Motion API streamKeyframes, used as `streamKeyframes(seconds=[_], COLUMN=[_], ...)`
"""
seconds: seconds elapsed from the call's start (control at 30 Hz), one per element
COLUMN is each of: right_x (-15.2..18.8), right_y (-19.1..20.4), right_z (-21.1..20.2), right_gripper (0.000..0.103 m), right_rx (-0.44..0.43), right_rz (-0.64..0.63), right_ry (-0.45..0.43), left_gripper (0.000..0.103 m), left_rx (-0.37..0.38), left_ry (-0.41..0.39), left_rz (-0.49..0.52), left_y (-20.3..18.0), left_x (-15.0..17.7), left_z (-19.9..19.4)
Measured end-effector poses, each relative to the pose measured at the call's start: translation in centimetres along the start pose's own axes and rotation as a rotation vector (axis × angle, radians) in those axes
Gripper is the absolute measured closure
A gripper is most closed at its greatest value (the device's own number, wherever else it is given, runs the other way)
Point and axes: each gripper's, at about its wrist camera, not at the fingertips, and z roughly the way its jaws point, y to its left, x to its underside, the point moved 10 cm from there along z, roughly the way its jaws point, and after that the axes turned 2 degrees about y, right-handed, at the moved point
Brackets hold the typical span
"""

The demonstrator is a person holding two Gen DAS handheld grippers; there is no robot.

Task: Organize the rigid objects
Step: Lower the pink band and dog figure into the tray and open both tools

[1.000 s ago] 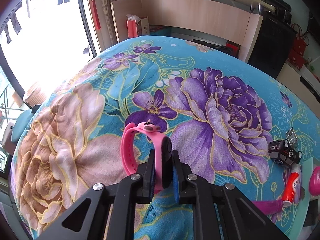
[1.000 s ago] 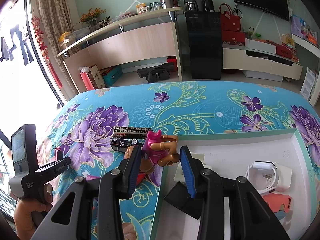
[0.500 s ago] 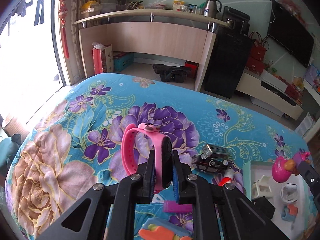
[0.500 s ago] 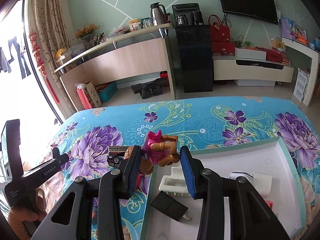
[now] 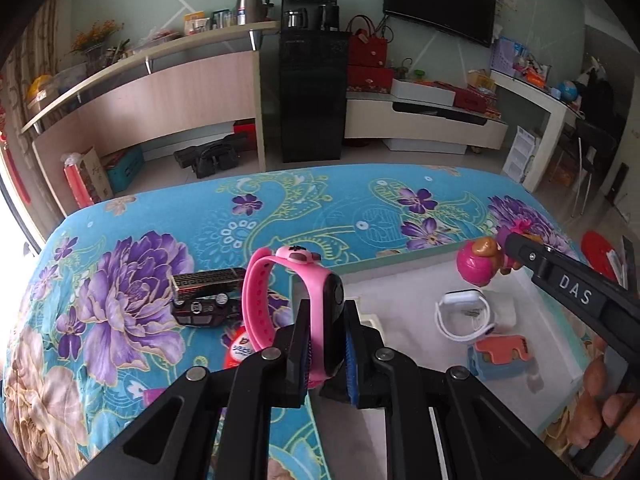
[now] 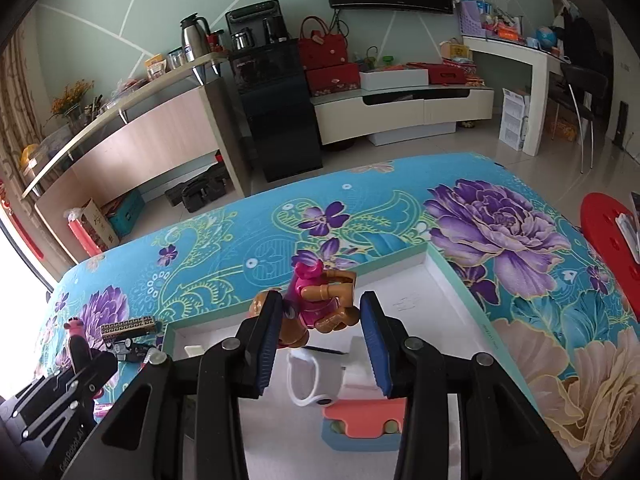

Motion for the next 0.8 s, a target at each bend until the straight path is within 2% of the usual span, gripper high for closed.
streamKeyframes(seconds=[0.13, 0.27, 0.7, 0.73, 0.8], right_x=[-0.3, -0.4, 0.7, 0.7, 0.8], right_y=[-2.1, -2.7, -3.2, -3.2, -3.2], right_z=[0.2, 0.4, 1.7, 1.7, 1.8], right_gripper=[0.062, 0.062, 0.061, 0.061, 0.061], right_rx=[0.048, 0.042, 0.075, 0.078, 0.083], right_rz=[0.020, 0.017, -0.014, -0.016, -0.021], right_ry=[-0.005, -0.012, 0.051, 0.053, 0.057], left_gripper=[0.088, 0.088, 0.087, 0.084, 0.071], left_rx=[0.038, 0.049, 0.033, 0.033, 0.032], left_ry=[0.019, 0.041, 0.094, 0.096, 0.095], left_rz=[0.081, 0.112, 0.155, 0.156, 0.159], left_y=[-3.8, -5.8, -6.9, -6.9, -6.9], left_x=[0.8, 1.4, 2.6, 2.7, 2.7], left_z=[0.8, 1.7, 3.3, 3.4, 3.3])
